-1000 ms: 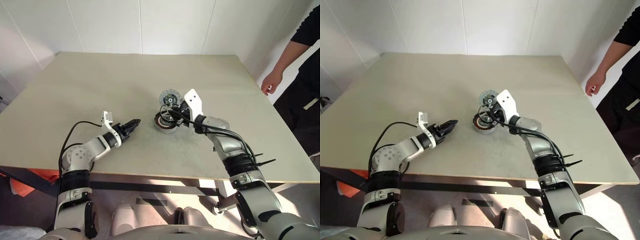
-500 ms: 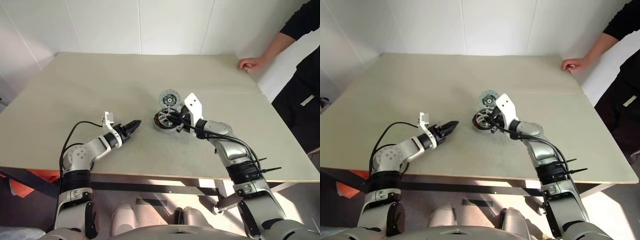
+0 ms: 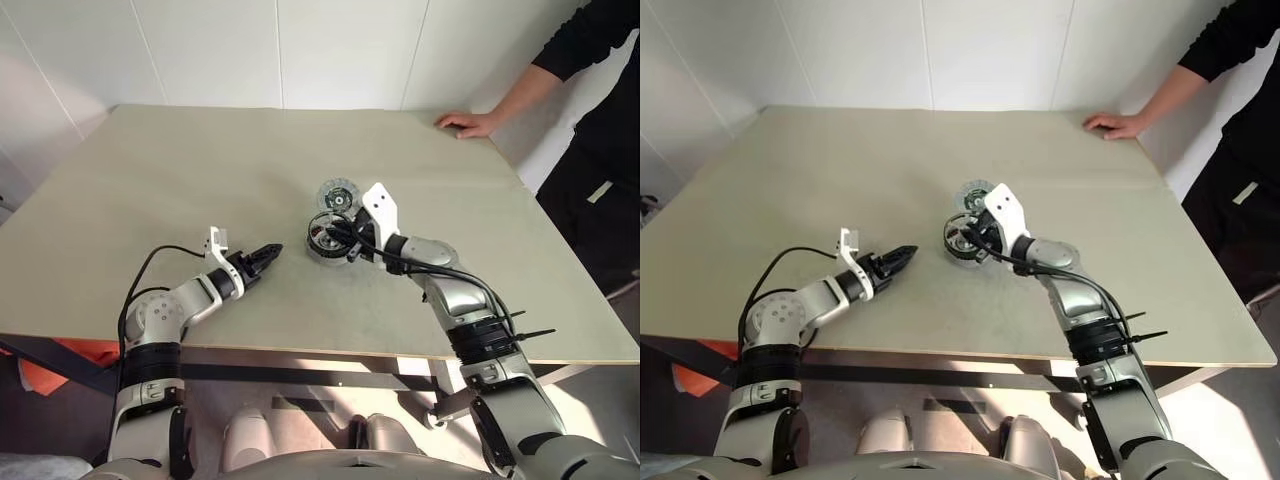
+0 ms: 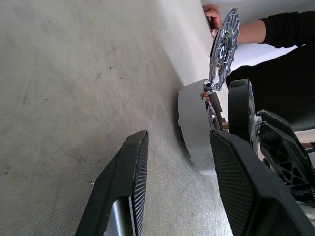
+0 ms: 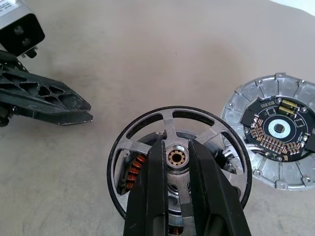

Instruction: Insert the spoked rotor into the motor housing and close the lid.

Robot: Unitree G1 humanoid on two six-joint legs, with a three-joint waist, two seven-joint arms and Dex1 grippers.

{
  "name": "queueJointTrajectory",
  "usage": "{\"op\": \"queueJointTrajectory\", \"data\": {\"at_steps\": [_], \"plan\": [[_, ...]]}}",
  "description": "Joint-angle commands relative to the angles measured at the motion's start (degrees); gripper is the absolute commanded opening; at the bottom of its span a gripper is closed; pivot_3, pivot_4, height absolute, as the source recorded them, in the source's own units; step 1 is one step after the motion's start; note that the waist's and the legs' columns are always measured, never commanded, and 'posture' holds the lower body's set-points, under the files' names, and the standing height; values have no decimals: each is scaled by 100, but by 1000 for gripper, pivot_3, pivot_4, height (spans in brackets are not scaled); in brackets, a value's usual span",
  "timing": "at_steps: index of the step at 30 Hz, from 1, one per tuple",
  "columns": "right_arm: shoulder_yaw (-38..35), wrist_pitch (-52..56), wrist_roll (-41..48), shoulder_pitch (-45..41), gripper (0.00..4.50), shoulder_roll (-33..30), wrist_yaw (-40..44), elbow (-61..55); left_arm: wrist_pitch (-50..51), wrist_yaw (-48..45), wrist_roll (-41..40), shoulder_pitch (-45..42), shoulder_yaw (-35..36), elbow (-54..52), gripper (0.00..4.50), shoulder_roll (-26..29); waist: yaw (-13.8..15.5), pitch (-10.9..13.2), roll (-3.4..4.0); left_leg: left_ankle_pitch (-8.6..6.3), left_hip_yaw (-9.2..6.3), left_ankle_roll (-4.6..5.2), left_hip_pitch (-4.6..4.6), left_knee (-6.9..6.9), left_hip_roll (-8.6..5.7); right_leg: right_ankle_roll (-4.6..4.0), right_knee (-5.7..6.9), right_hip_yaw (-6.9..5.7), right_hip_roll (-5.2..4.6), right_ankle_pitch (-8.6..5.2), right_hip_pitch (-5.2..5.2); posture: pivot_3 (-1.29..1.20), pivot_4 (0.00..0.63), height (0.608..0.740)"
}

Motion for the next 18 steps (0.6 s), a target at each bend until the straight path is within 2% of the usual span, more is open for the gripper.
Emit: {"op": "queueJointTrajectory", "data": {"at_steps": [1, 14, 18], "plan": [[-33, -146, -32, -159, 307, -11, -15, 31, -73, -9, -2, -17, 11, -195, 2090, -15, 1, 0, 0, 0, 0, 0, 0, 0, 0, 0, 0, 0, 0, 0, 0, 0, 0, 740], [-107, -68, 38, -81, 307, 19, -46, 223, -81, 48, -16, -47, 61, -185, 2090, -8, 0, 0, 0, 0, 0, 0, -2, 0, 0, 0, 0, 0, 0, 0, -1, 0, 0, 740], [-113, -141, 27, -86, 1658, 12, -77, 124, -89, 43, -7, -63, 72, -146, 2090, 14, 1, 0, 0, 0, 0, 0, -2, 0, 0, 0, 0, 0, 0, 0, -1, 0, 0, 740]]}}
